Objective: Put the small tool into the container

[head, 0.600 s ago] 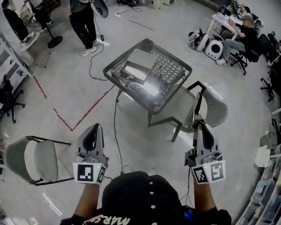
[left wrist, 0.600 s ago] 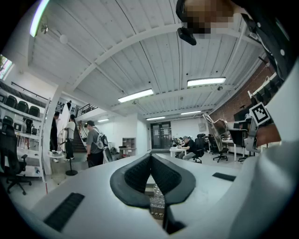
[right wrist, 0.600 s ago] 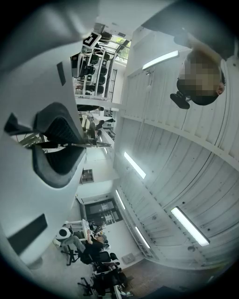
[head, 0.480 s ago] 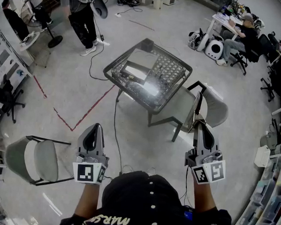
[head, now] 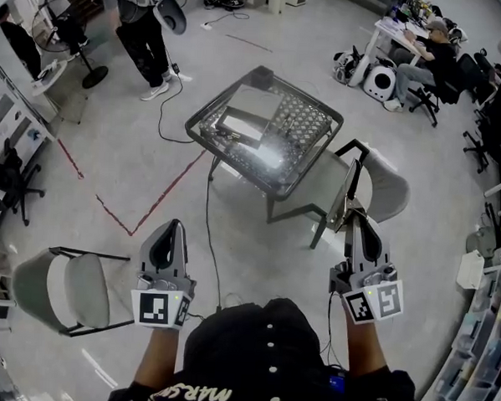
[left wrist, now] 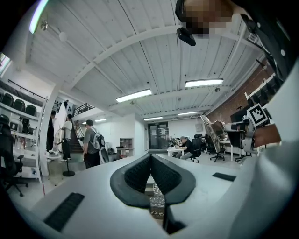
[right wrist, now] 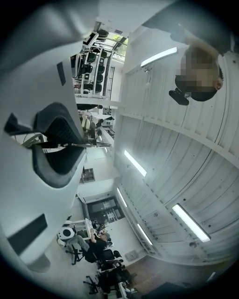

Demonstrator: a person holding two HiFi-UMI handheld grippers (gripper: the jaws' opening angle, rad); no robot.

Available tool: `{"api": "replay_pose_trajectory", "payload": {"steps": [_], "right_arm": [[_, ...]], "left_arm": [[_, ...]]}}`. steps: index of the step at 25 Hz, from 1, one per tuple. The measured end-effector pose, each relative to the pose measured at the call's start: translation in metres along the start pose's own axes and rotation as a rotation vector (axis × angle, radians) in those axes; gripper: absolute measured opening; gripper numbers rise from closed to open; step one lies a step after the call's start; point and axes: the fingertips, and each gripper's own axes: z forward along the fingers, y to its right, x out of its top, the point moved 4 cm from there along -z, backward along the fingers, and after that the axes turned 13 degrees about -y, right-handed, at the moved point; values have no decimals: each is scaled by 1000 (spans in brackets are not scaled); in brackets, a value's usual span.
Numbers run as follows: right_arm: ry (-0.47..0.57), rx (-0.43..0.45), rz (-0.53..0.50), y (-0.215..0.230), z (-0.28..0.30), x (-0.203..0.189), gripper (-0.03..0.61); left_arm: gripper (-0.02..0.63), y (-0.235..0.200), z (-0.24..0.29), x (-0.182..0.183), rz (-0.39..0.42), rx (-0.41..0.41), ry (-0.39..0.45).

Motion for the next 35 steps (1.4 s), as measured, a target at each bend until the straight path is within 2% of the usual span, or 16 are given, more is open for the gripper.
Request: {"api": "replay_pose_trajectory", "payload": {"steps": [9,15,28,35], "right_arm": [[-17,-38,-15,-20,13,-10,15],[-18,-45,-7,-13,43,-14,15],[-12,-15,-11,61,152,-6,15],[4,5,-6,110,199,4,15]], "left_arm": [[25,-22,5,-11,19,-52,-26],[25,-32,31,-7,35,-73,-26],[25,-57,146,19,24,-10,-37],[25,-51,204,34,5,25,-26]]}}
